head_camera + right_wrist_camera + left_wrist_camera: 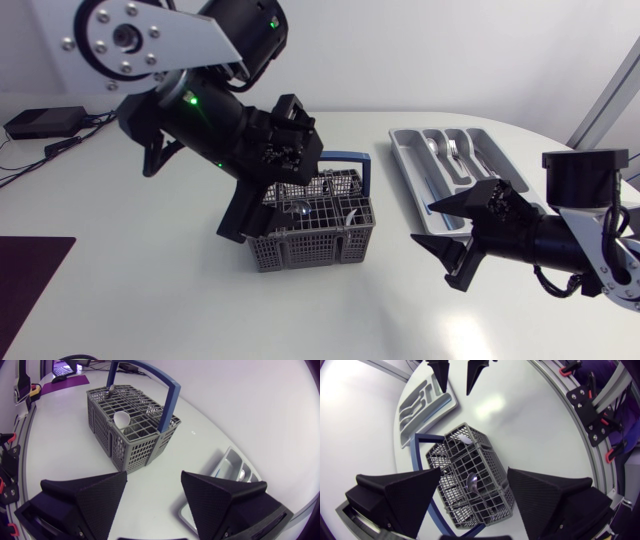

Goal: Unload the cutlery basket into the drawer organizer.

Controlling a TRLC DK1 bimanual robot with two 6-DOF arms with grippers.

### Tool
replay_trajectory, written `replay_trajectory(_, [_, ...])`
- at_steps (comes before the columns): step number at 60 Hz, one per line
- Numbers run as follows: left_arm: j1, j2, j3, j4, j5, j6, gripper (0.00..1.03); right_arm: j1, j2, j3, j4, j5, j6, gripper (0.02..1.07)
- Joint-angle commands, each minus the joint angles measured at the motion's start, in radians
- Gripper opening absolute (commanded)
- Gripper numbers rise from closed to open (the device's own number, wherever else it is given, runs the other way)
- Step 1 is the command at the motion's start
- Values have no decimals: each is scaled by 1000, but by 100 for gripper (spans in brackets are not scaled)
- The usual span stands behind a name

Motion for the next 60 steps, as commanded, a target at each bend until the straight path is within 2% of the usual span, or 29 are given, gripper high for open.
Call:
replay_trajectory(1, [-17, 50, 33, -41, -29, 86, 97, 7, -6, -39, 19, -2, -32, 80])
replay_trajectory(12, [-38, 110, 37, -51, -118, 160, 96, 7, -6, -66, 33, -6, -64, 80])
replay_trajectory(33, [-35, 231, 135, -50, -200, 208, 91, 7, -2, -100, 67, -17, -79, 80])
replay_trajectory(52, [-12, 307, 232, -123, -218, 218, 76, 4, 15, -120, 107, -17, -87, 80])
replay_trajectory(60, [-6, 307, 238, -127, -218, 228, 64, 2, 21, -120, 119, -17, -87, 80])
